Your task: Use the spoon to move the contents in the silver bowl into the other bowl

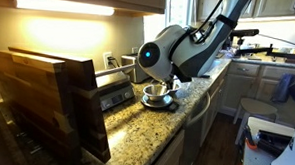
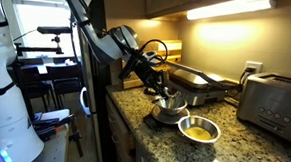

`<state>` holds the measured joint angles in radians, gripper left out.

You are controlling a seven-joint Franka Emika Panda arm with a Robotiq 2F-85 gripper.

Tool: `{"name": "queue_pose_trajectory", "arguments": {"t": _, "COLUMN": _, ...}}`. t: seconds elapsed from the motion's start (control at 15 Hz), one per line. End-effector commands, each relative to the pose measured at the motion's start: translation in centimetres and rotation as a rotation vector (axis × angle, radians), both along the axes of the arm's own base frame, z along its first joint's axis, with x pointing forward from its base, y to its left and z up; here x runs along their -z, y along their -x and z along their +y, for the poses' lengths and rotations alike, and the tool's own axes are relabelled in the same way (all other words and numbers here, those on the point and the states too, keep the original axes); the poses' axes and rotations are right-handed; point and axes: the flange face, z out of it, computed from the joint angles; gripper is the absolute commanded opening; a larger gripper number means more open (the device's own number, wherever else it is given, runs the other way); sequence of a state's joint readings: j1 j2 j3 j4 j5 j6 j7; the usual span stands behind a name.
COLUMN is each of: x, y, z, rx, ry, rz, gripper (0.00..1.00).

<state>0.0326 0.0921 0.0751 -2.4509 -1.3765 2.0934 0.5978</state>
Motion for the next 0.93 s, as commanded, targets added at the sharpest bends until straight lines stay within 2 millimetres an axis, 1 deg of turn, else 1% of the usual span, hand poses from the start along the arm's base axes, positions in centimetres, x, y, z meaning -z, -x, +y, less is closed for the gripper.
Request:
{"name": "queue_pose_trajectory", "arguments": {"t": 0.0, "x": 0.0, "y": 1.5, "z": 0.4, "rx": -0.001, "ry": 0.054, "rz": -0.042, "gripper": 0.07}}
{"name": "queue_pose_trajectory", "arguments": {"t": 0.53, "x": 0.8, "y": 2.3, "z": 0.7, "rx": 0.010, "ry": 0.098, "rz": -0.074, "gripper": 0.07}}
{"name": "queue_pose_trajectory", "arguments": {"t": 0.87, "x": 1.2, "y": 2.2, "z": 0.6, "rx": -0.003, "ry": 0.103, "rz": -0.078, "gripper": 0.07}}
